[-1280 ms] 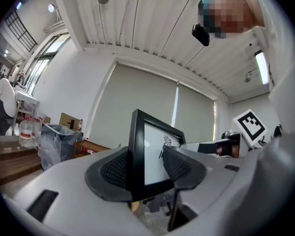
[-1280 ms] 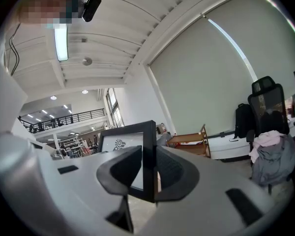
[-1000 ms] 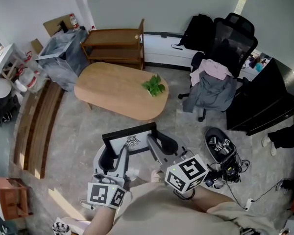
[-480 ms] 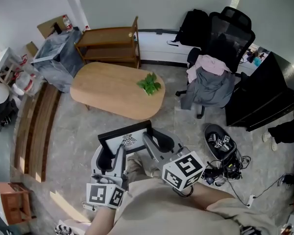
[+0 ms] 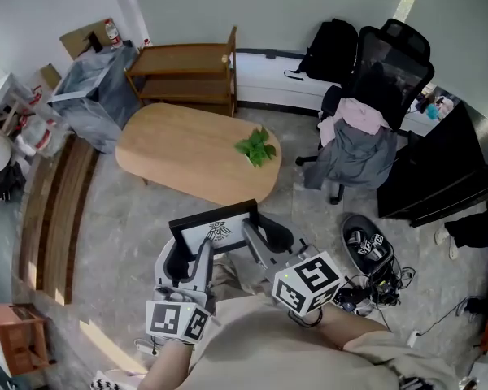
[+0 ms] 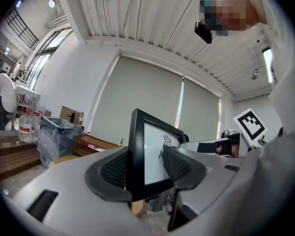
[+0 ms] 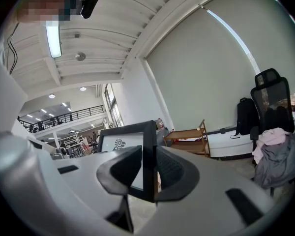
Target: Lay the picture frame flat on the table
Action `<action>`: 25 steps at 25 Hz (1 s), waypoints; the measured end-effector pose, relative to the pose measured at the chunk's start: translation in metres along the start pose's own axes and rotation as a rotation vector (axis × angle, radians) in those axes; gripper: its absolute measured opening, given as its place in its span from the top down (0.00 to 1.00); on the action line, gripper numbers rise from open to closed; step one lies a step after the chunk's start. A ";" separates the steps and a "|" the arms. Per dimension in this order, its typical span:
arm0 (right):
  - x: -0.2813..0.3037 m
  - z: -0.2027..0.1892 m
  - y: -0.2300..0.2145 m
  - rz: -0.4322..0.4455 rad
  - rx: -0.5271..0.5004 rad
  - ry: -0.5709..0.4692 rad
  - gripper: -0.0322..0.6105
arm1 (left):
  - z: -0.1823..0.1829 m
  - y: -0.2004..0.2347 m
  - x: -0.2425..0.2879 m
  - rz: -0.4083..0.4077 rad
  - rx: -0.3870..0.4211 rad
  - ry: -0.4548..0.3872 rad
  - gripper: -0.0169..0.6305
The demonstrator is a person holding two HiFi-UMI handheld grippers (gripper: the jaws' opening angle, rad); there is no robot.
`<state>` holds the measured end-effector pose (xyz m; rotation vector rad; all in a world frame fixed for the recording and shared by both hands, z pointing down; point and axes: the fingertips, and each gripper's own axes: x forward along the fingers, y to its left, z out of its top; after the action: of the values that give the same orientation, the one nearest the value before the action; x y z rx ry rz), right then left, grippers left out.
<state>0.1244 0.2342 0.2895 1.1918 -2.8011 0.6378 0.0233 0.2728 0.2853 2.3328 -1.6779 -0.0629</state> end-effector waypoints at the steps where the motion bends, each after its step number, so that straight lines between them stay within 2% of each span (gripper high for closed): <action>1: 0.011 0.001 -0.001 0.000 0.000 0.007 0.83 | 0.001 0.009 0.005 0.003 -0.006 0.005 0.66; 11: 0.127 0.009 -0.014 -0.021 0.005 0.064 0.83 | 0.012 0.107 0.069 0.003 -0.050 0.055 0.66; 17: 0.200 0.027 -0.023 -0.059 0.003 0.093 0.83 | 0.030 0.168 0.117 -0.028 -0.079 0.085 0.66; 25: 0.288 0.054 -0.043 -0.113 0.004 0.093 0.83 | 0.055 0.236 0.184 -0.081 -0.078 0.110 0.66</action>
<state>-0.0419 -0.0097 0.3083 1.2758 -2.6368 0.6727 -0.1451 0.0205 0.3106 2.3020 -1.5023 -0.0153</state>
